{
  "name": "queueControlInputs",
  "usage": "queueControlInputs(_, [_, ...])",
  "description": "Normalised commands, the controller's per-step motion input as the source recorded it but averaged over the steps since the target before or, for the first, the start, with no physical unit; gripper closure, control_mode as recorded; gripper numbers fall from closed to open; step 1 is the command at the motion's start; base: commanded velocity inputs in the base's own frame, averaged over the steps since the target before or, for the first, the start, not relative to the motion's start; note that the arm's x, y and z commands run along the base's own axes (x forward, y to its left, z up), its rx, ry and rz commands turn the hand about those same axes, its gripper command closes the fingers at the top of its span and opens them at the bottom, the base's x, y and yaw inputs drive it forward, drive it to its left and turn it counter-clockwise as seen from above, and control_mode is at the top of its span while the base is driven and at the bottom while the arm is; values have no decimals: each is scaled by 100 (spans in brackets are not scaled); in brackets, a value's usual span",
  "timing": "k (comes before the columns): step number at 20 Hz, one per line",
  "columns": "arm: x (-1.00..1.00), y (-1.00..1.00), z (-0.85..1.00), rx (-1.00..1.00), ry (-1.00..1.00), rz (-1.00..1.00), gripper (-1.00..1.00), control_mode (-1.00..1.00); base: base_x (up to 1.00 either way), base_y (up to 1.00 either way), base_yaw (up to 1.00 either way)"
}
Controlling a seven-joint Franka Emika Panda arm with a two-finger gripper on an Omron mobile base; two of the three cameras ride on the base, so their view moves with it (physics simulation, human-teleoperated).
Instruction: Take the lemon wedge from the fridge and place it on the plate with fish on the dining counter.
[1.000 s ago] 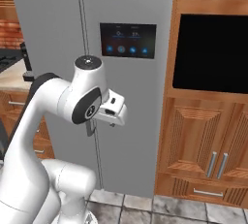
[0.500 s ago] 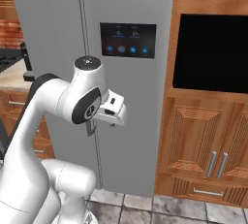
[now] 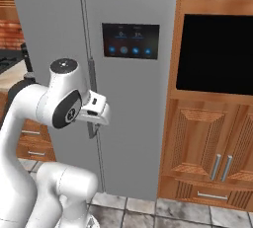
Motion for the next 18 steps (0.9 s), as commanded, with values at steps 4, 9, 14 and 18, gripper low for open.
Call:
queueControlInputs(4, [54,100,-32,0,-22,1,-100,-100,0,0,0])
queueControlInputs(9, [80,94,-8,7,-28,0,-100,-100,0,0,0])
queueControlInputs(14, [60,54,-1,0,0,-2,-100,-100,0,0,0])
queueControlInputs(18, [33,12,-16,-1,30,0,-100,-100,0,0,0])
